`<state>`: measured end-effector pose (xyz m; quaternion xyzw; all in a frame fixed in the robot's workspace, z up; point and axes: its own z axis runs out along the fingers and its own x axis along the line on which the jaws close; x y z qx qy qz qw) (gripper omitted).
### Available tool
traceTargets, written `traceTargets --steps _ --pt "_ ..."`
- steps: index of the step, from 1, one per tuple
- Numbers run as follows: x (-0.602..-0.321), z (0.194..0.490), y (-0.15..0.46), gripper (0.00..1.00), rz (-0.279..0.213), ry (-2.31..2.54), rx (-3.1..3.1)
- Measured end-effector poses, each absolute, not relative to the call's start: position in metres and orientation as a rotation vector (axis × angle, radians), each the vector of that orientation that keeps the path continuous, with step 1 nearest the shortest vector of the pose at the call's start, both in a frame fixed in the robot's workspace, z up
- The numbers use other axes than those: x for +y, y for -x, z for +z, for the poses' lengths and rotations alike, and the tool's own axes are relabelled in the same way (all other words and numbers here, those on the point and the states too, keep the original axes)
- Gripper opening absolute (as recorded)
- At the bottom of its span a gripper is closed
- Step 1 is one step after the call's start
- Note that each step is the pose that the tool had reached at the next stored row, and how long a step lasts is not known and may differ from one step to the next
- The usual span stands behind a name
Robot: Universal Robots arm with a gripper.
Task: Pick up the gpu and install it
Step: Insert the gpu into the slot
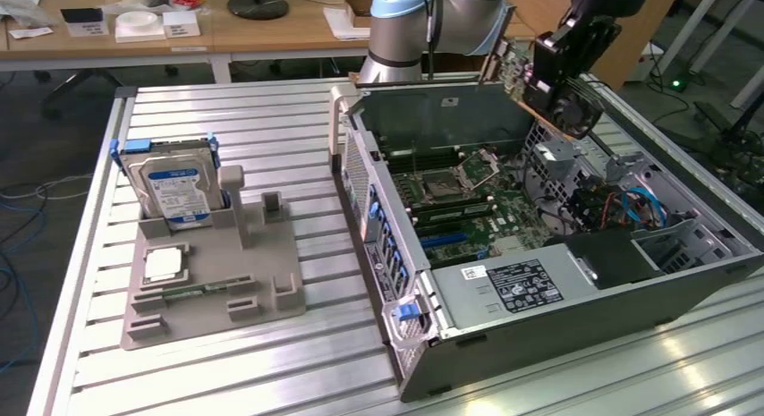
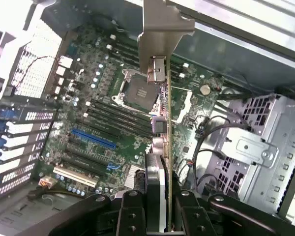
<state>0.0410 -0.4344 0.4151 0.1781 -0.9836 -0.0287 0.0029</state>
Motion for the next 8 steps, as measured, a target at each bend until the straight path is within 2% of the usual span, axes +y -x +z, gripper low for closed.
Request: traceTargets --steps 8 --pt "-0.4344 0.4151 -0.0410 0.28 -0.089 -0.659 -3.062"
